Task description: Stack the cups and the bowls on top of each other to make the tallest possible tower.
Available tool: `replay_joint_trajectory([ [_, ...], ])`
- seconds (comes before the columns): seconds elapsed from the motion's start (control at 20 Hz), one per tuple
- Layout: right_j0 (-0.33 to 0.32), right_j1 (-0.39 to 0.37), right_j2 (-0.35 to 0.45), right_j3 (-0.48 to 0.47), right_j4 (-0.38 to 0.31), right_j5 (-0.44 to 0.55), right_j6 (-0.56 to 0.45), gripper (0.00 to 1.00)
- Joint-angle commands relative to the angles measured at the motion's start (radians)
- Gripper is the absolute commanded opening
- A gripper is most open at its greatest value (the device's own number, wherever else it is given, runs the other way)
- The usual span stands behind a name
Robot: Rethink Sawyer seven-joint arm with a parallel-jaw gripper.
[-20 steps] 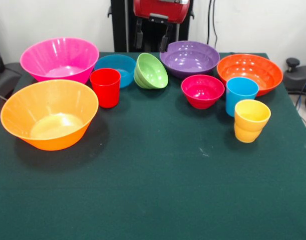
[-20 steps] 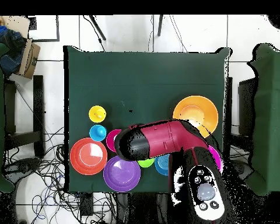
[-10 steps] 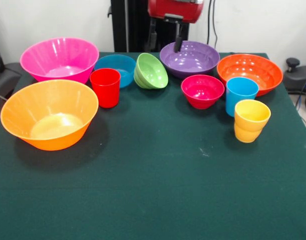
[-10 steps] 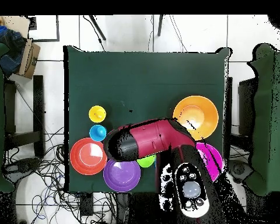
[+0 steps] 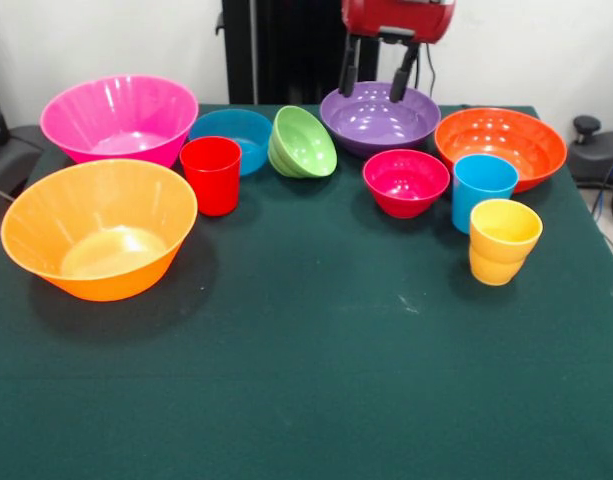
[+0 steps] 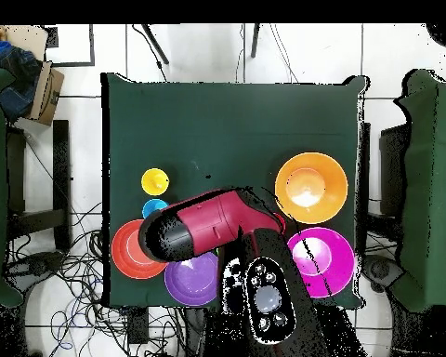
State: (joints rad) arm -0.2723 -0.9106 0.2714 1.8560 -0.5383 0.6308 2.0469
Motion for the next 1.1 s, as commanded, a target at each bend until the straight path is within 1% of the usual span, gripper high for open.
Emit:
replay_joint_trajectory([
  [0.05, 0.025, 0.047, -0.003, 0.017, -0.048, -0.029, 0.019, 1.0],
  [0.7, 0.026, 0.047, -0.008, 0.012, -0.049, -0.026, 0.009, 1.0],
  [0.95, 0.016, 0.032, 0.003, 0.001, -0.03, 0.011, -0.017, 1.0],
  [1.1, 0.026, 0.024, 0.0, 0.002, -0.028, 0.023, -0.012, 1.0],
])
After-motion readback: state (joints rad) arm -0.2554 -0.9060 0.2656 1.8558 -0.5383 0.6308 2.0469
